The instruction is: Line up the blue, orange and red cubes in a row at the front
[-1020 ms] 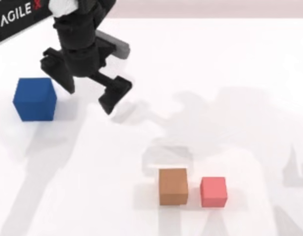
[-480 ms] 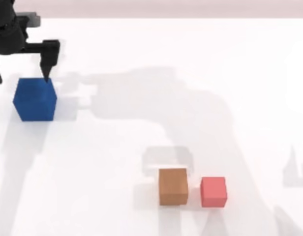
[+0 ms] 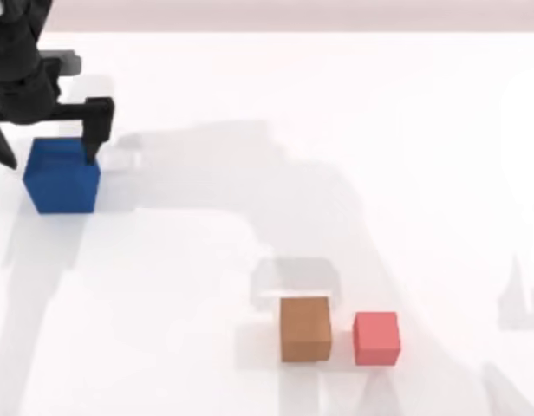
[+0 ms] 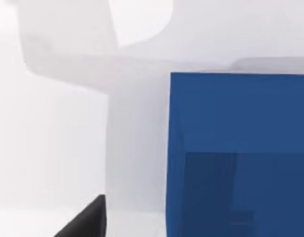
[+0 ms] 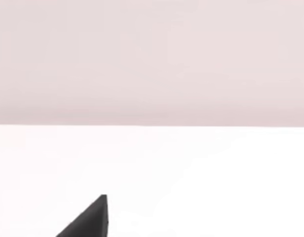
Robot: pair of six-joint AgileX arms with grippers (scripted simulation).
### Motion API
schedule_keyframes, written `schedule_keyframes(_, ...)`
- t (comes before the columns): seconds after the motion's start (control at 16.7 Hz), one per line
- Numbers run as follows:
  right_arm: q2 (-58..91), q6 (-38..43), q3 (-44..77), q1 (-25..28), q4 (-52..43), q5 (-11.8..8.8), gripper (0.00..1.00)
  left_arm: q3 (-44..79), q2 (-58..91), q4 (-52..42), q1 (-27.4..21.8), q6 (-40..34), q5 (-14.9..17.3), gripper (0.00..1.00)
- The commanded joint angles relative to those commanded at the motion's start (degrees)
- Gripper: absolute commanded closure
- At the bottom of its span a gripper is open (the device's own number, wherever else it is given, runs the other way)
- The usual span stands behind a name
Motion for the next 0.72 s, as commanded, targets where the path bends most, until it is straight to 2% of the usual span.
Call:
schedule_keyframes(0.24, 0.0, 0.0, 0.0, 0.0, 0.0, 0.0, 0.0, -6.27, 1.86, 8.14, 0.05, 0.07, 0.02, 0.0)
schedule_keyframes(0.54, 0.0, 0.0, 0.0, 0.0, 0.0, 0.0, 0.0, -6.96, 2.13, 8.91, 0.06, 0.08, 0.03, 0.0)
schedule_keyframes(0.72, 0.0, 0.0, 0.0, 0.0, 0.0, 0.0, 0.0, -6.96, 2.13, 8.91, 0.06, 0.08, 0.03, 0.23)
